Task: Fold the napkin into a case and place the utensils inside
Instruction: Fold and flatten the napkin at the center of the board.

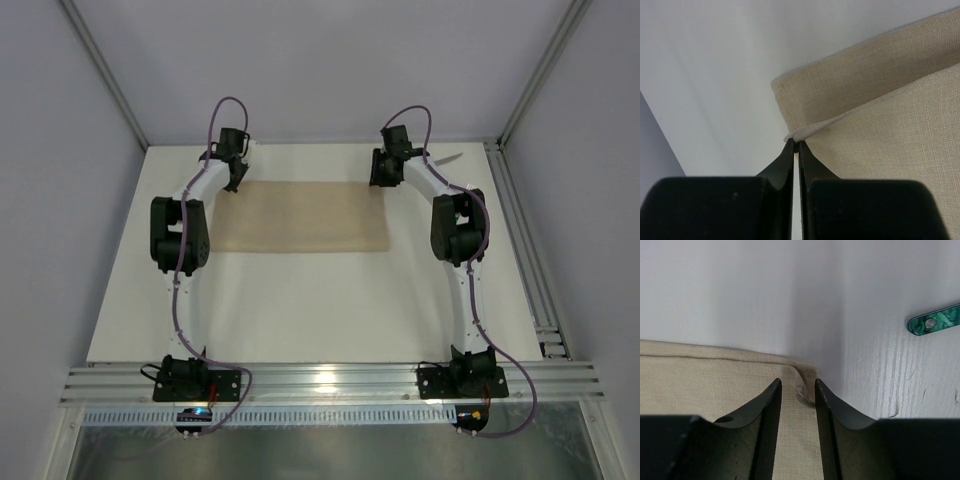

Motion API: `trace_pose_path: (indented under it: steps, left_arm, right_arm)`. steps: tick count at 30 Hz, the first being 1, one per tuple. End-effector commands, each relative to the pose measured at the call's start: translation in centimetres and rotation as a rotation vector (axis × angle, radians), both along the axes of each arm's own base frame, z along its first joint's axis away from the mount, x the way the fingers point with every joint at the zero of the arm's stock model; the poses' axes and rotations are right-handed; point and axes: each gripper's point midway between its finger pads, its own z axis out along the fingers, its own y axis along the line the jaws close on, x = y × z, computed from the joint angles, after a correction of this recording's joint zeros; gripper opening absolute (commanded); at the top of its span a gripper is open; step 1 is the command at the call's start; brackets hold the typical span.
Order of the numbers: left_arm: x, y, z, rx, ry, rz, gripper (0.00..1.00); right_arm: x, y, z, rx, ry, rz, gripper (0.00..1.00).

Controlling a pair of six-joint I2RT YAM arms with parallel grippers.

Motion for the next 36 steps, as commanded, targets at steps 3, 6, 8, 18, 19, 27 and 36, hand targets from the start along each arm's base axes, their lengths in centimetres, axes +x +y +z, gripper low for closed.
trace_pose_path:
  steps: [3, 6, 8, 18, 19, 27, 36]
  left_arm:
    - [1.9, 0.3, 1.5, -0.008, -0.076, 0.018, 0.00]
    - [2.0, 0.3, 1.5, -0.010, -0.078, 0.020, 0.00]
    - [1.8, 0.3, 1.2, -0.010, -0.069, 0.019, 0.00]
    - [1.8, 0.6, 1.1, -0.013, -0.070, 0.028, 0.00]
    - [1.9, 0.6, 1.4, -0.011, -0.076, 0.027, 0.00]
    - [2.4, 2.0, 3.3, -0.009, -0.118, 0.056, 0.00]
    - [2.8, 2.5, 2.5, -0.005, -0.105, 0.068, 0.00]
  right_arm:
    - [1.1, 0.0, 4.3, 0.011, -0.096, 0.031, 0.39]
    - [0.9, -0.8, 3.0, -0.013, -0.059, 0.012, 0.38]
    - [0.7, -1.1, 2.2, -0.007, -0.034, 0.006, 0.38]
    - [0.9, -1.3, 1.8, -0.006, -0.034, -0.009, 0.03]
    - [1.0, -1.3, 2.6, -0.003, -0.051, -0.007, 0.03]
    - [1.7, -0.7, 6.7, 0.049, -0.153, -0.017, 0.03]
    - [2.3, 0.1, 4.6, 0.090, -0.118, -0.023, 0.04]
